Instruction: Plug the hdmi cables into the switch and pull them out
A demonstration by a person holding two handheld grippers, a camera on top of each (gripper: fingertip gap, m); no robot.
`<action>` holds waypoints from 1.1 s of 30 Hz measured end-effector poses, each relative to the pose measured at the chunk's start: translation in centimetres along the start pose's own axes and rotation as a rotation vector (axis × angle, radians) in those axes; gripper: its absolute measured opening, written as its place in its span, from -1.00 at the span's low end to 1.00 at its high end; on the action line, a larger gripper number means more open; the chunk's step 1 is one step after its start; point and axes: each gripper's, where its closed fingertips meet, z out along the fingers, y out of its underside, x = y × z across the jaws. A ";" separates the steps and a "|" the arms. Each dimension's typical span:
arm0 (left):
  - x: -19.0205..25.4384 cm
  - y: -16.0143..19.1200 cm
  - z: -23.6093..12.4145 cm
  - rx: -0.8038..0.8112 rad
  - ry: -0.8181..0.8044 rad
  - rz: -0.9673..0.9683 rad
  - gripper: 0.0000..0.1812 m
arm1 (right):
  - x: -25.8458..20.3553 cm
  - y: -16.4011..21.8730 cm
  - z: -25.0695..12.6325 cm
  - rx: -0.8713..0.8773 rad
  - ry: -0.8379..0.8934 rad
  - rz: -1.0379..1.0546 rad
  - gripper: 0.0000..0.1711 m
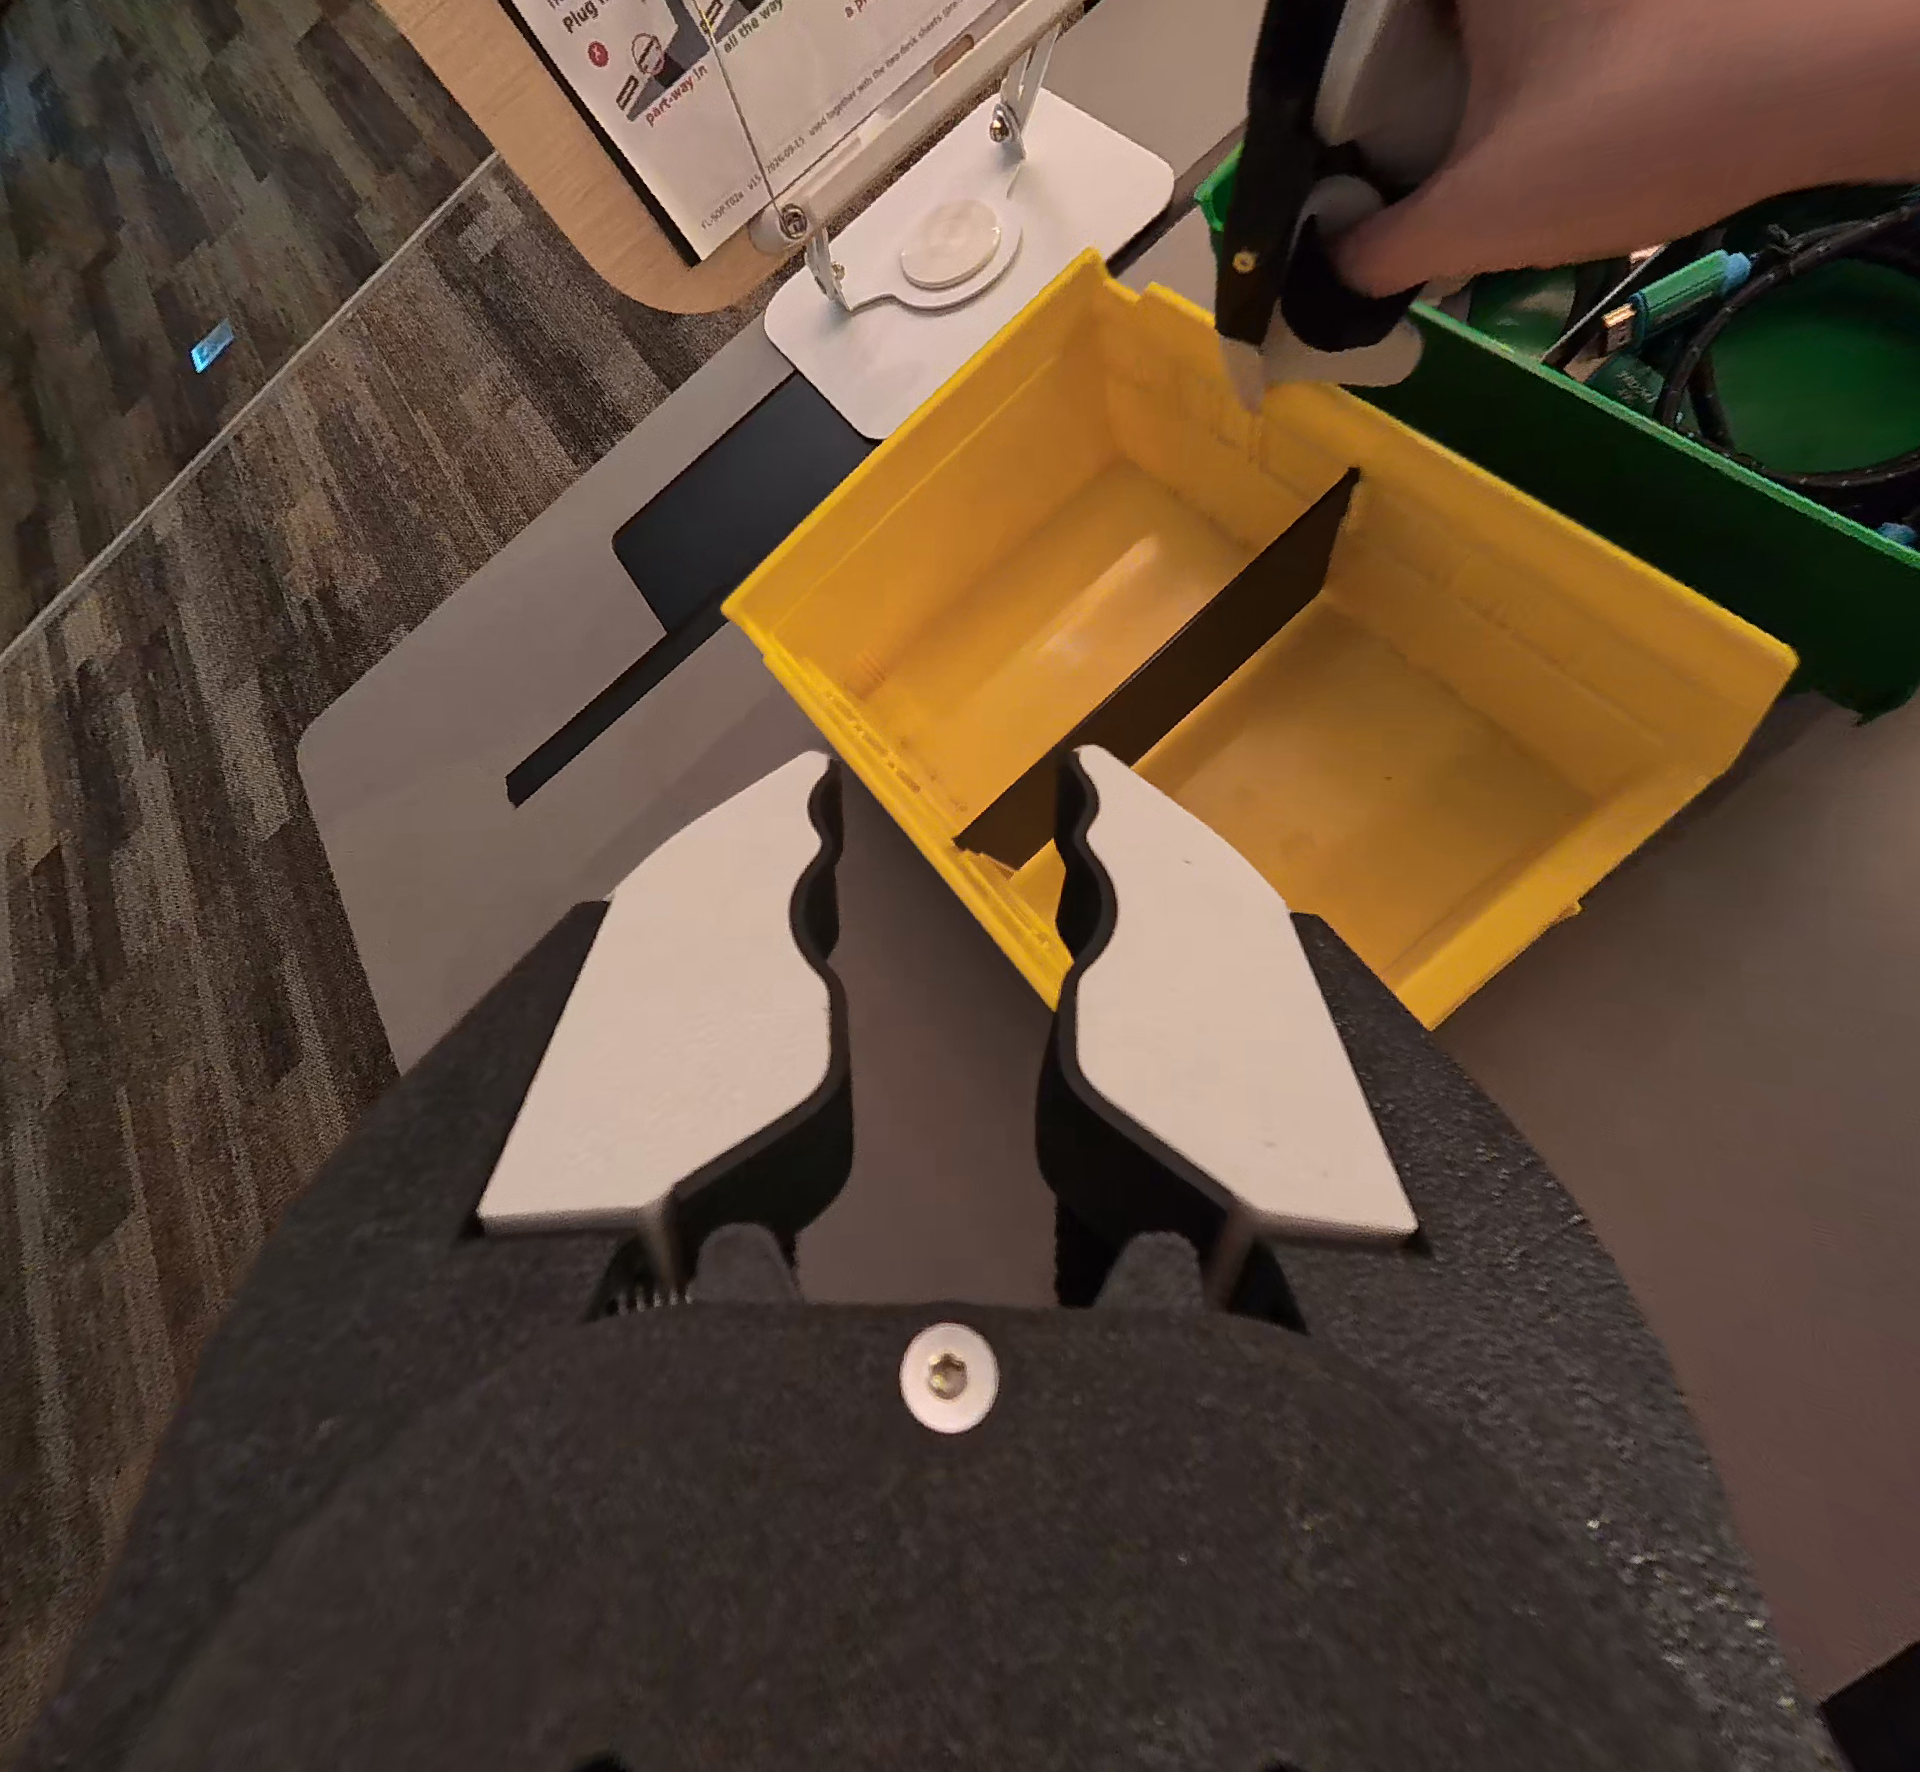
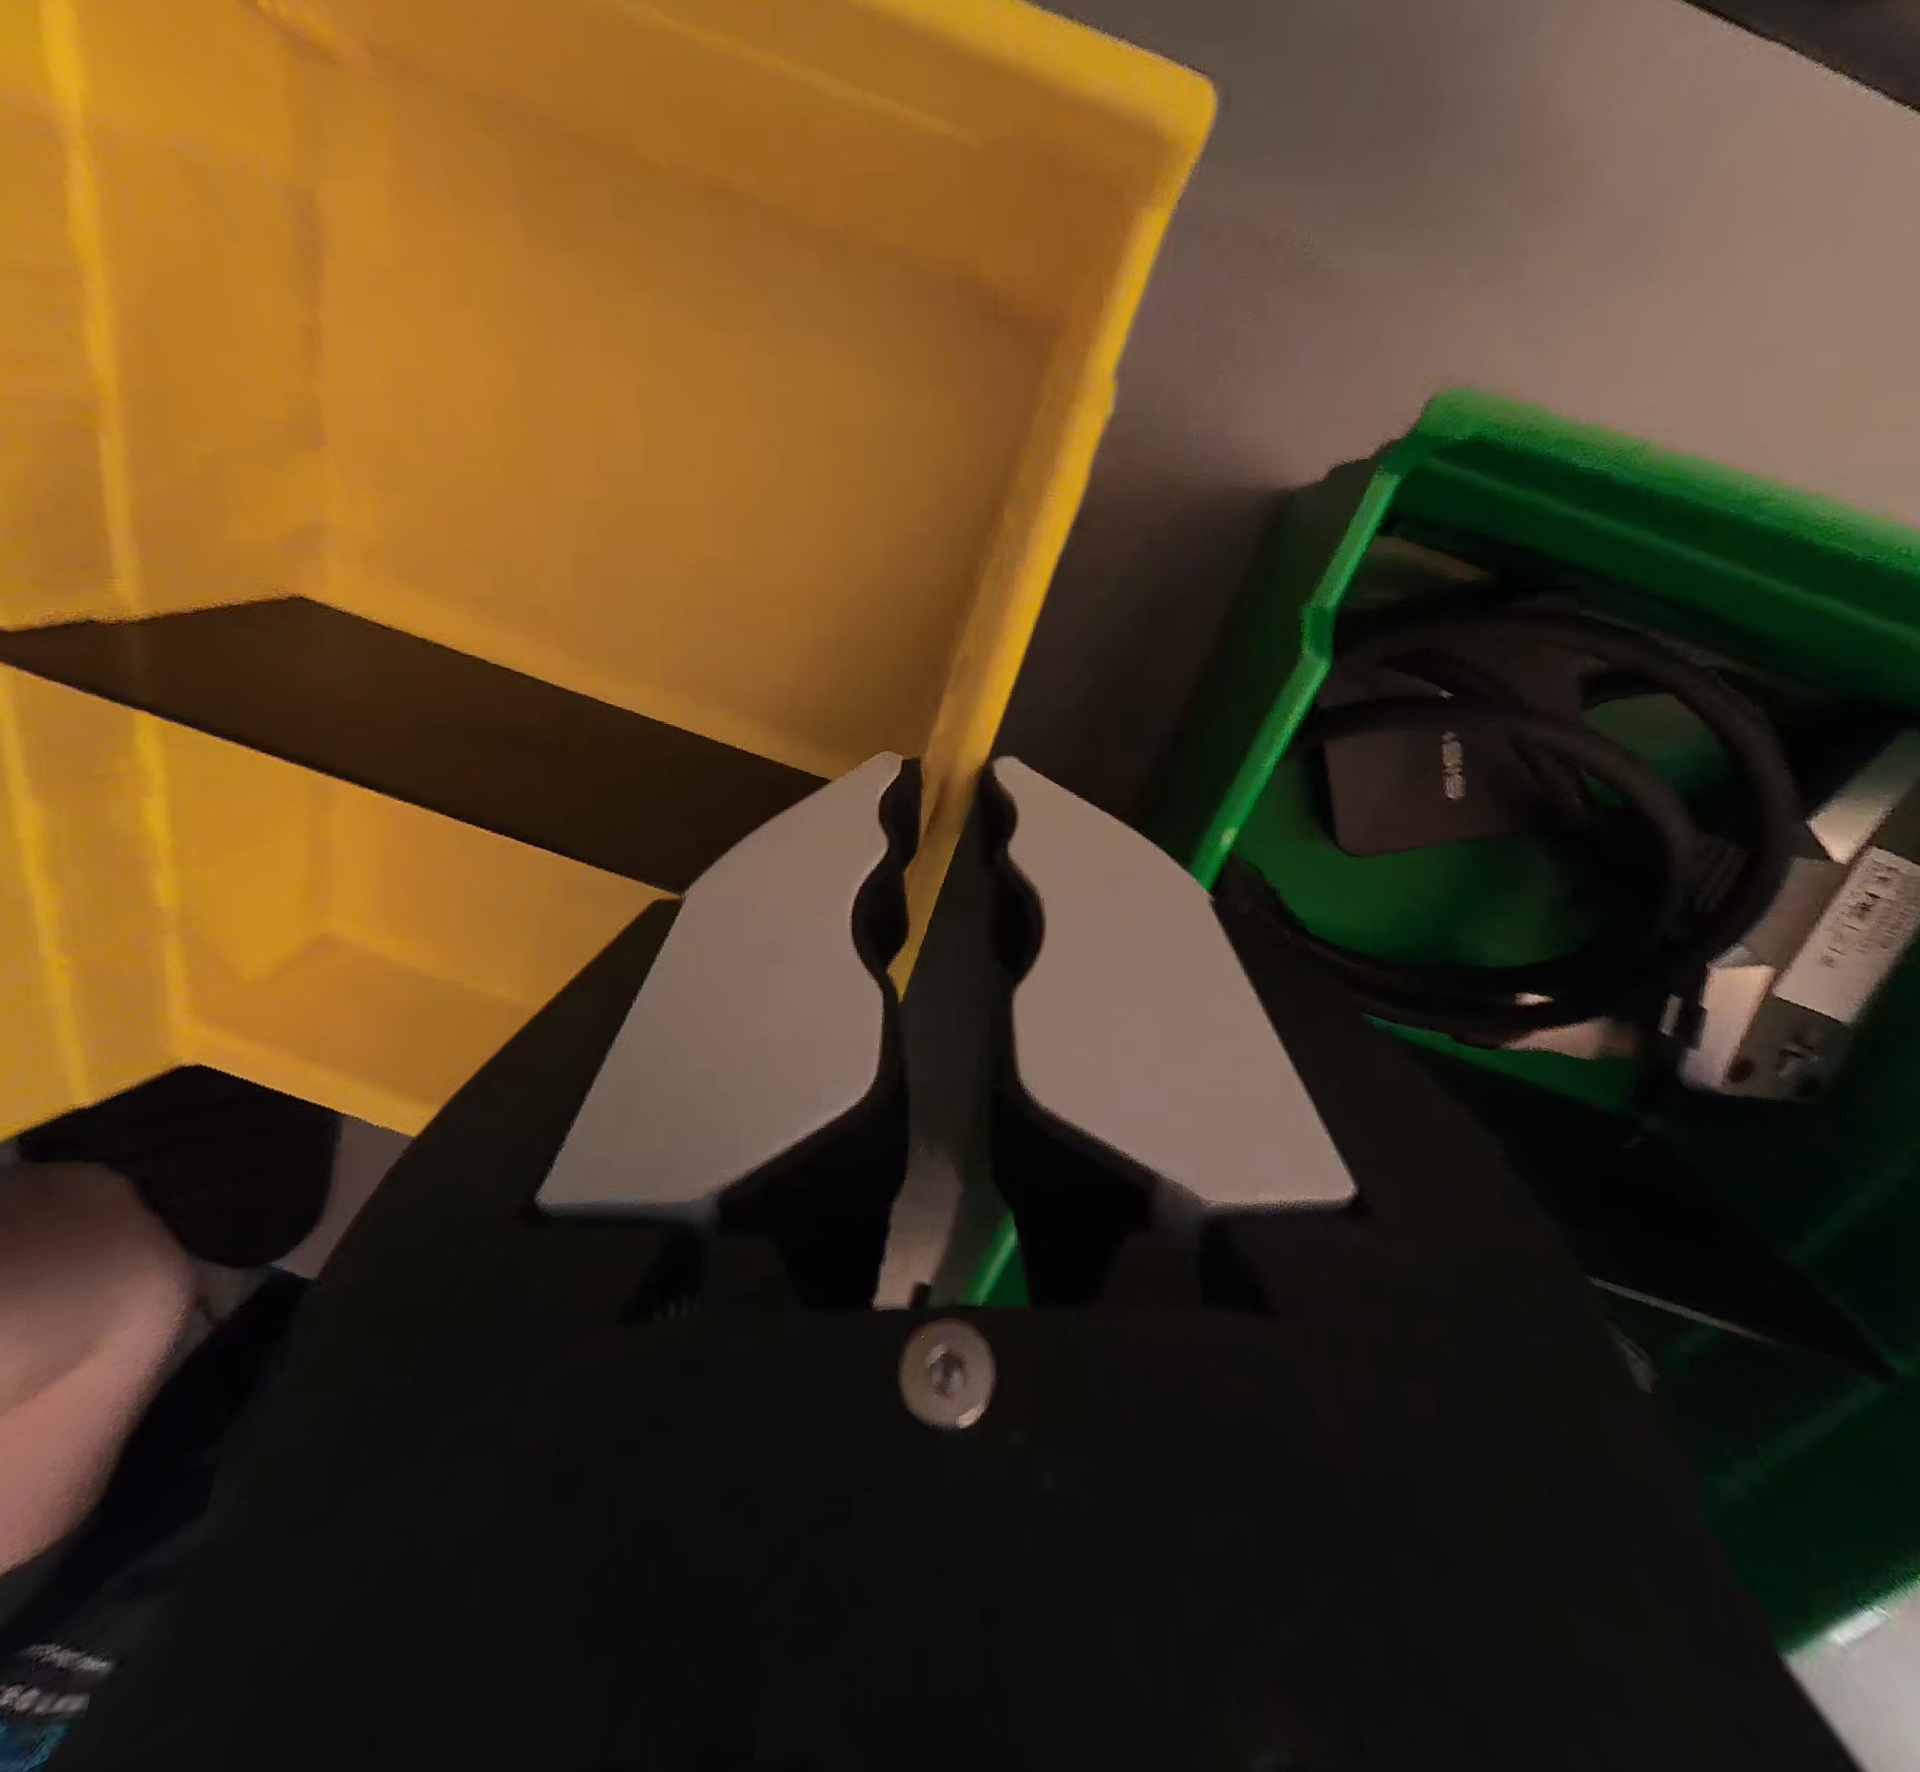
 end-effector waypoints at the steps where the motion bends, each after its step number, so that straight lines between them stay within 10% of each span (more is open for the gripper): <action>1: -0.1 0.0 0.0 0.001 0.000 -0.002 -0.57 | -0.4 -0.2 0.3 -0.006 -0.017 0.011 -0.88; 33: -1.9 0.9 0.1 -0.011 -0.027 -0.032 -0.60 | -2.2 -1.2 3.1 -0.215 -0.027 0.117 -0.93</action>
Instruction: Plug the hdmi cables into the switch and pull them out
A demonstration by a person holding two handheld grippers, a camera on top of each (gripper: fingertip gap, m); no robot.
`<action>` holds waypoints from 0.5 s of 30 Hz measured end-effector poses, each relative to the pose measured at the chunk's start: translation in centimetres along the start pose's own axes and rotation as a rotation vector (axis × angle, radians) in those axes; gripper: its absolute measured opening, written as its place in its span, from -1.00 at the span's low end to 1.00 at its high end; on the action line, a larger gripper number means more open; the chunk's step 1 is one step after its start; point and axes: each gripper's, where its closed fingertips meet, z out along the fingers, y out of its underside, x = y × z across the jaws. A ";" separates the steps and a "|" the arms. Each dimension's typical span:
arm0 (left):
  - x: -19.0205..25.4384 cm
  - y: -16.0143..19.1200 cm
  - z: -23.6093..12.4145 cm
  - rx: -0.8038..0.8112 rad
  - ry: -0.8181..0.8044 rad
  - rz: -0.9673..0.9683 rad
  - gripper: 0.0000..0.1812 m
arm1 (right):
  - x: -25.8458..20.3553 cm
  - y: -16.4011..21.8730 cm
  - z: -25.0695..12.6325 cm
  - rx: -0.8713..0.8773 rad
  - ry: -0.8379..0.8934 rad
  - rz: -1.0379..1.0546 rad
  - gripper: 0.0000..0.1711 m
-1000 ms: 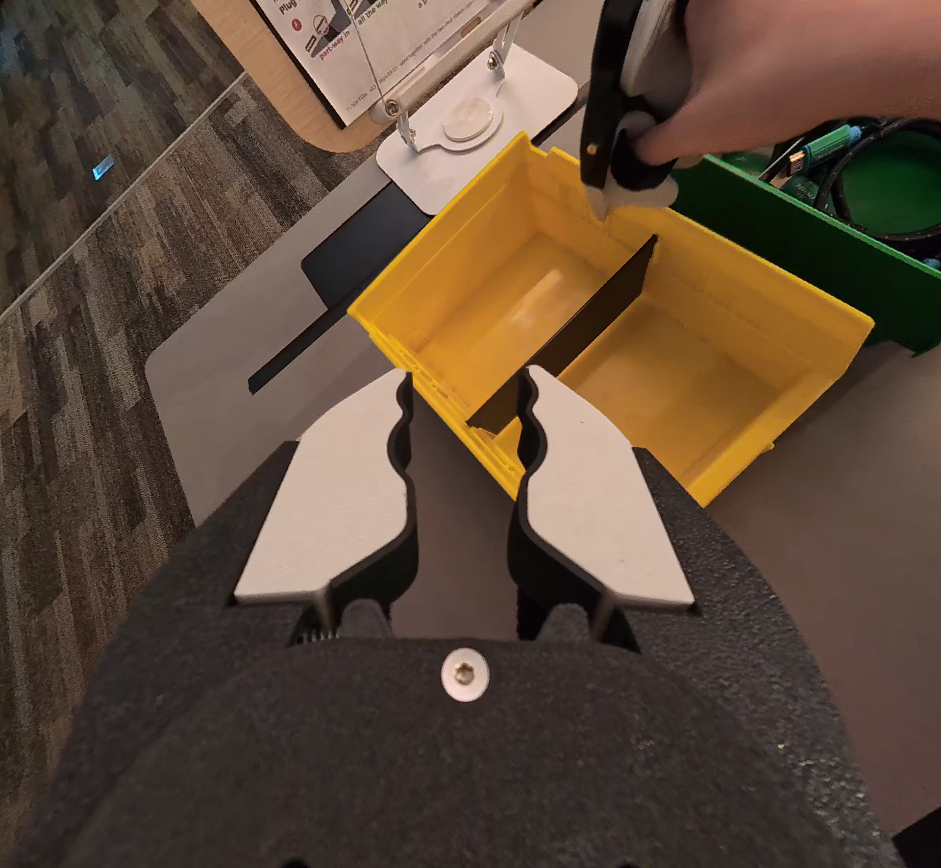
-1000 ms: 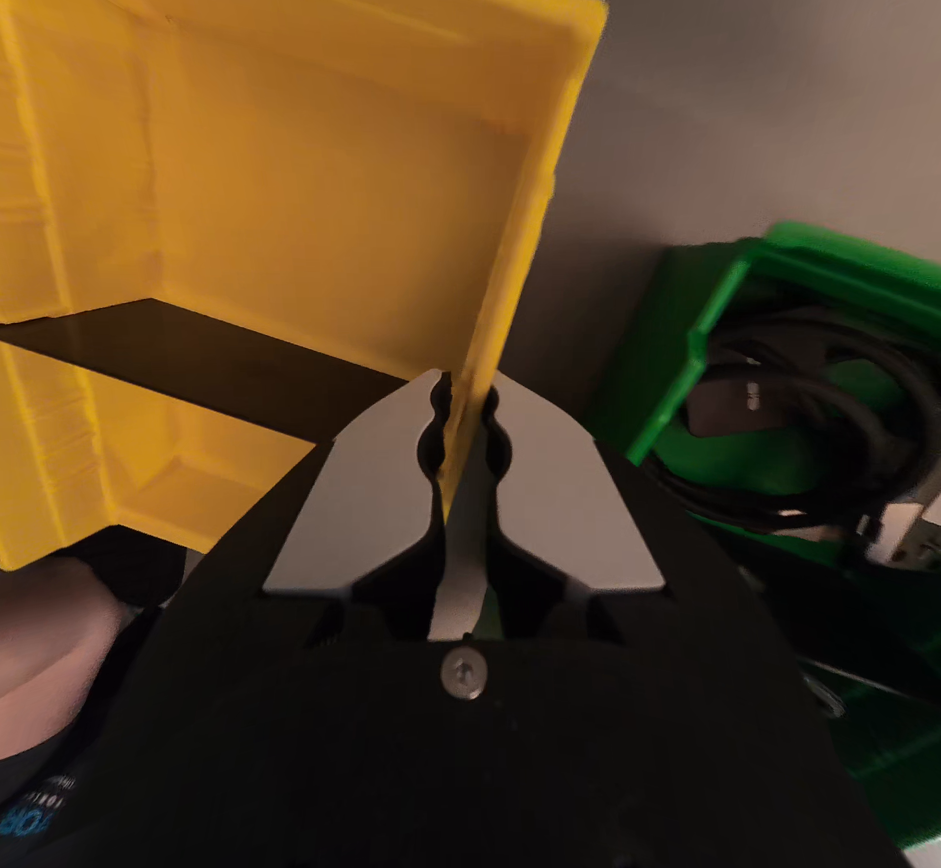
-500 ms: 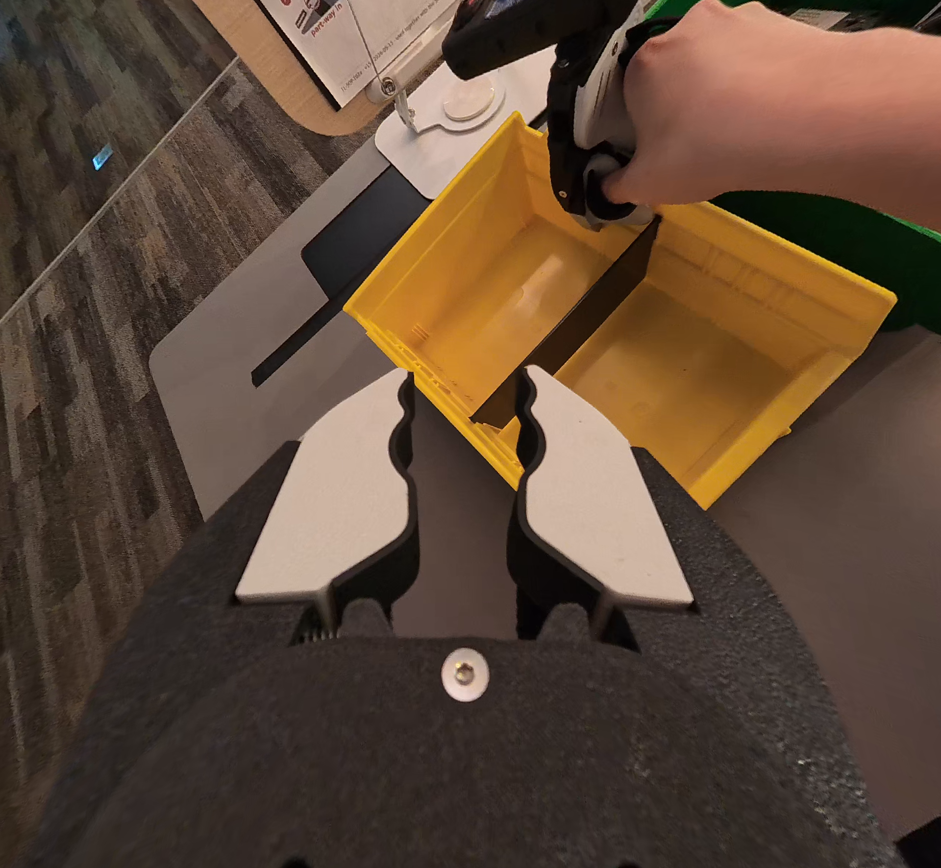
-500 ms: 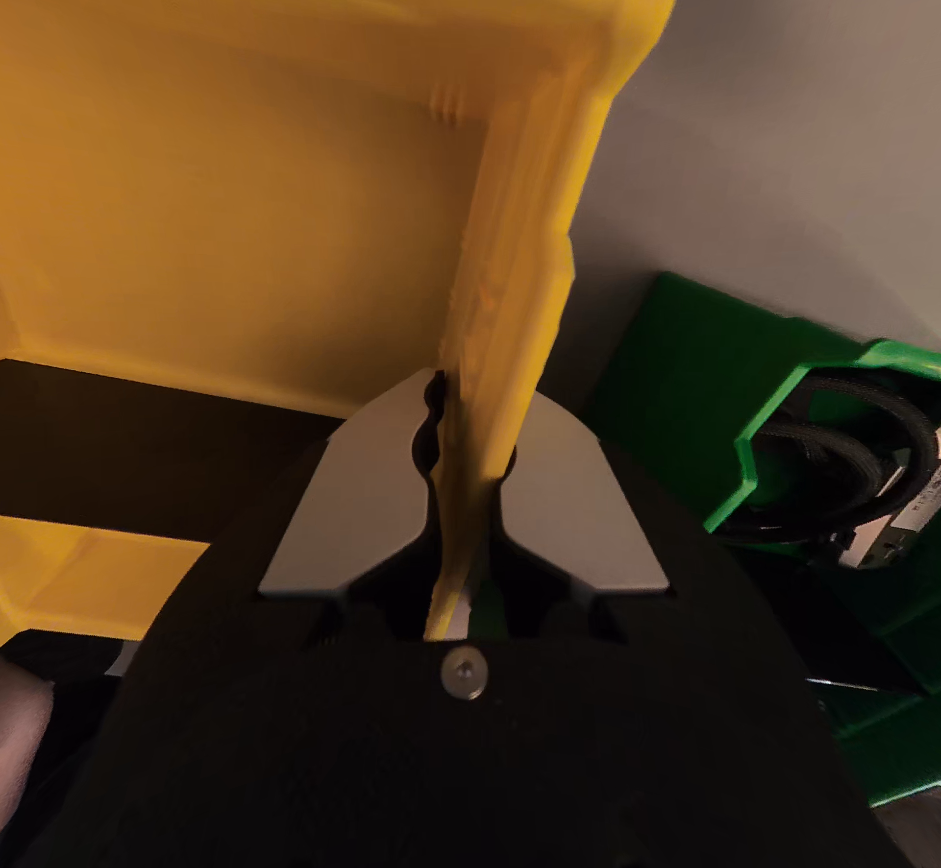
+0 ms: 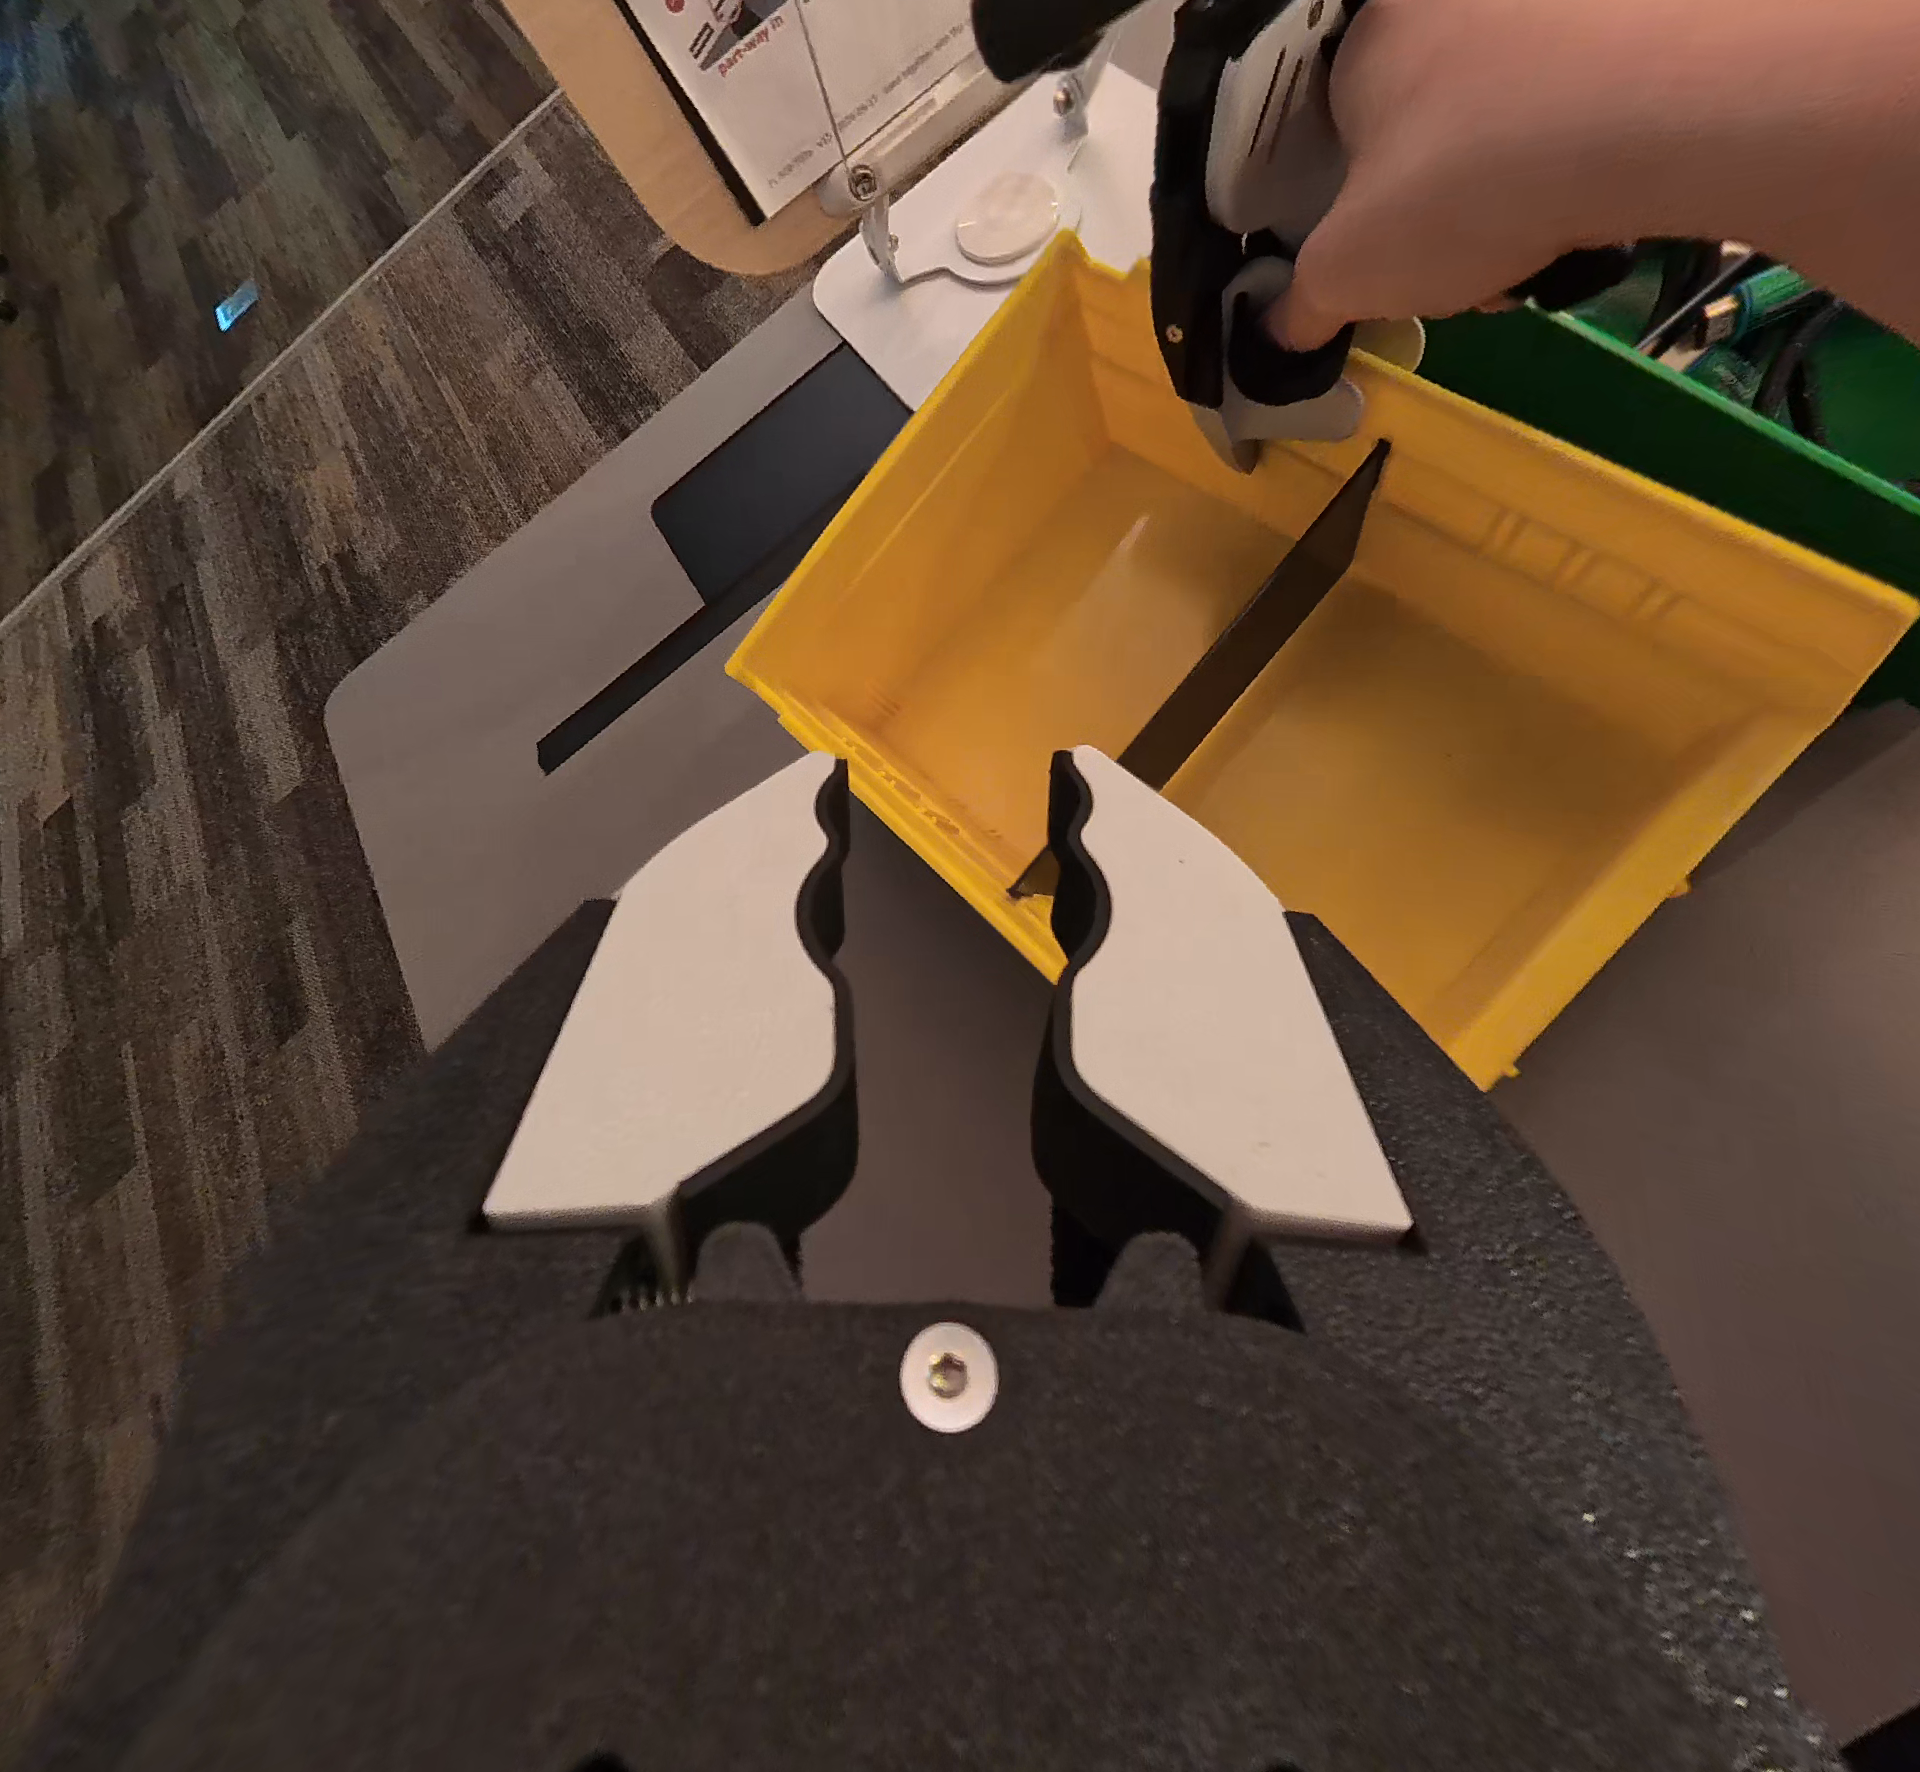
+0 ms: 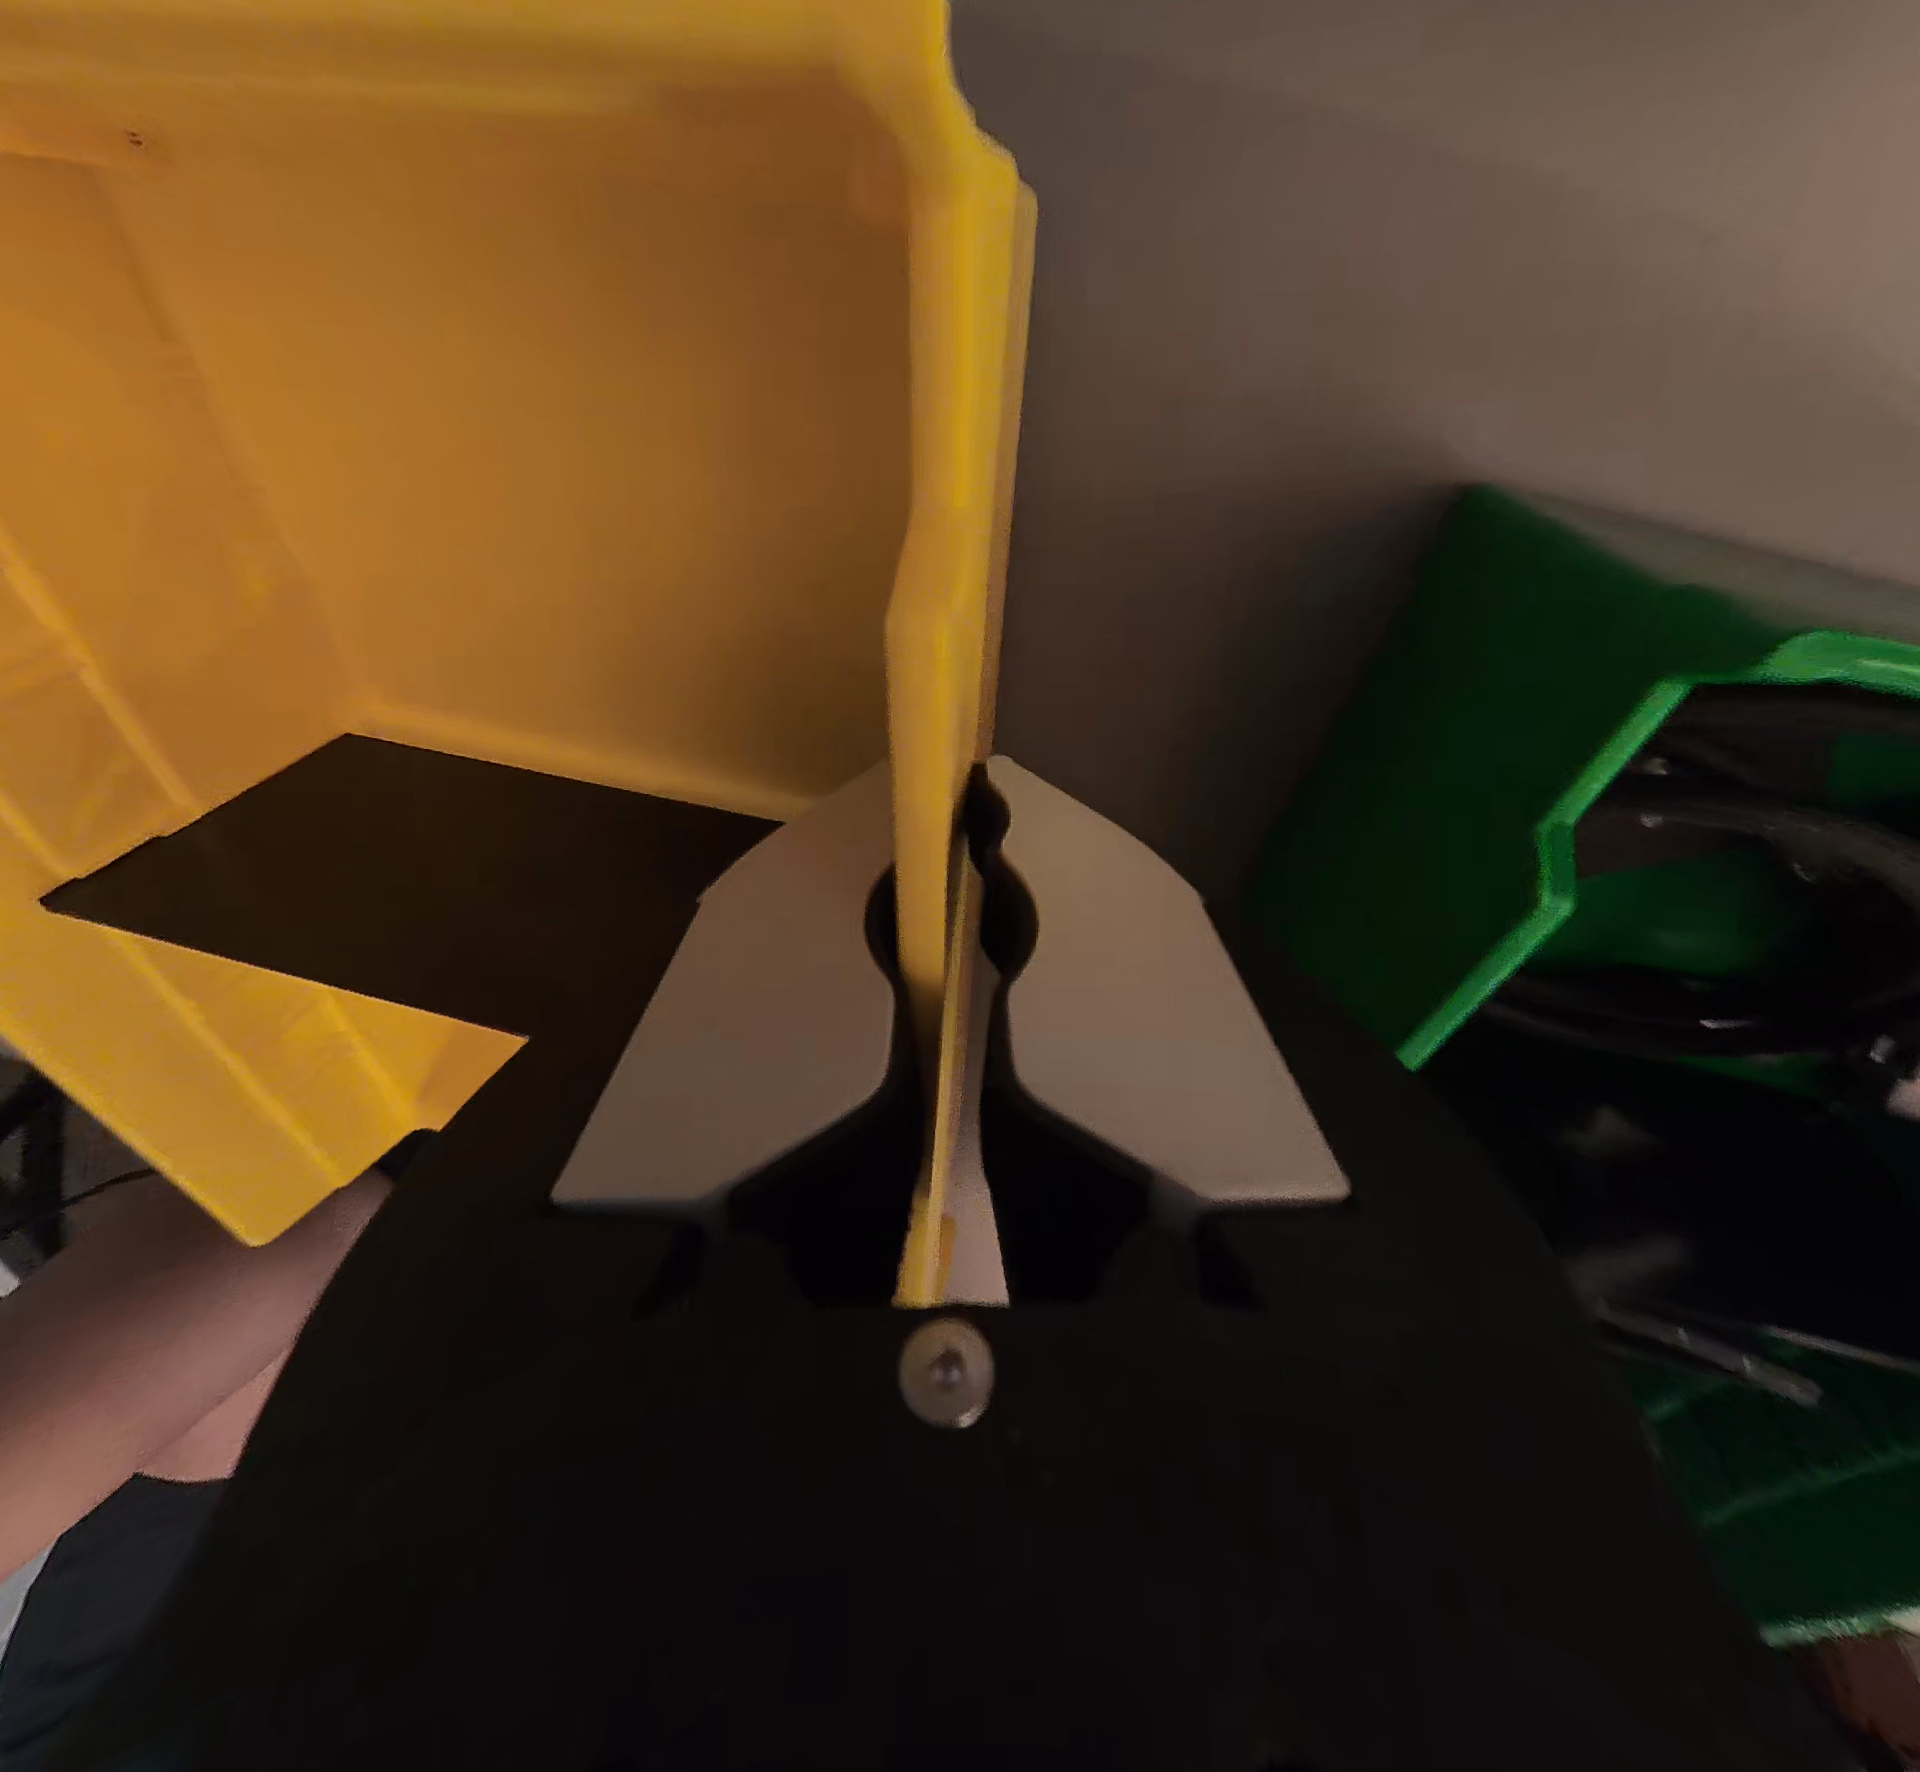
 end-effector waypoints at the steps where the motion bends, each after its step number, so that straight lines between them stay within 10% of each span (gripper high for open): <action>1: -0.1 0.0 0.0 0.001 -0.003 -0.003 -0.60 | -0.1 0.0 -0.5 -0.007 0.019 -0.007 -0.93; 15: 1.9 -5.3 -8.1 0.415 -0.011 -0.051 -0.68 | 3.6 2.1 -15.7 0.083 -0.010 0.029 -0.93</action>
